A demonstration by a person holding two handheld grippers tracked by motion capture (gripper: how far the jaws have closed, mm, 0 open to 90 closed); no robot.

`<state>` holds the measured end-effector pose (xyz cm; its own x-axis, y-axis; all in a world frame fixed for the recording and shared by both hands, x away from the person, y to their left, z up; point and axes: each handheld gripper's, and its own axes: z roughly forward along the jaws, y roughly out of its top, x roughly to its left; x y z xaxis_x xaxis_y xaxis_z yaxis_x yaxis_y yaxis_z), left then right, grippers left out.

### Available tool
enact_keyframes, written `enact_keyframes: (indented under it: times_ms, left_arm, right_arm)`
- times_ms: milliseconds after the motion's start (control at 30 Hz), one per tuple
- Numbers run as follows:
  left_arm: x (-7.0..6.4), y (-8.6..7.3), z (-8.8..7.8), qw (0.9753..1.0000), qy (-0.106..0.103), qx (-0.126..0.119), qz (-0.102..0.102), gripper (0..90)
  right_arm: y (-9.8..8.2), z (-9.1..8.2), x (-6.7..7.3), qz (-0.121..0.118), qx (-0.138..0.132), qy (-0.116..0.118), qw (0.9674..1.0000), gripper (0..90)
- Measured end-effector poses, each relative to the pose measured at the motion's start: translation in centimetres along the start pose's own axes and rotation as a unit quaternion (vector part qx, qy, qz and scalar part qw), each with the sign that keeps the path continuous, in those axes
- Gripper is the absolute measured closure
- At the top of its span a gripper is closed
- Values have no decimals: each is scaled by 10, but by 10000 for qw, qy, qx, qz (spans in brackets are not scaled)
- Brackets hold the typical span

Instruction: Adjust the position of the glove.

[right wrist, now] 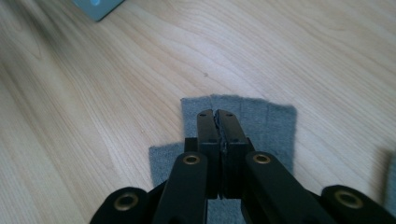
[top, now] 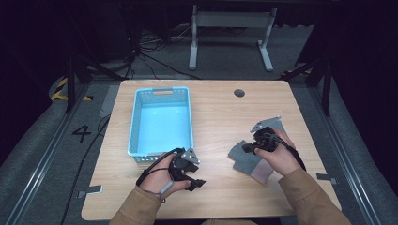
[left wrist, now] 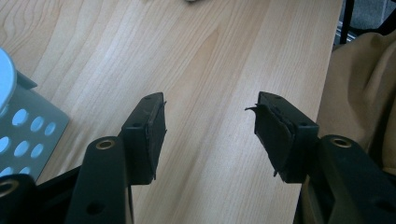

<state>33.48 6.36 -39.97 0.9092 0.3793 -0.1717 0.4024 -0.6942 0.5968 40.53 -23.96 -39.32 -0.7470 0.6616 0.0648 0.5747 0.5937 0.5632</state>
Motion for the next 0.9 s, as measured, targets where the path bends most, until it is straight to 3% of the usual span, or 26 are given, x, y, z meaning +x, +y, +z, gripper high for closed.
enact_keyframes:
  times_ms: [333,900]
  left_arm:
    - [1,-1,0,10000,-4,23,6,443]
    - [2,0,1,10000,-33,28,22,443]
  right_arm:
    - [5,29,1,-62,251,-9,9997,900]
    - [1,44,16,-295,769,120,9965,900]
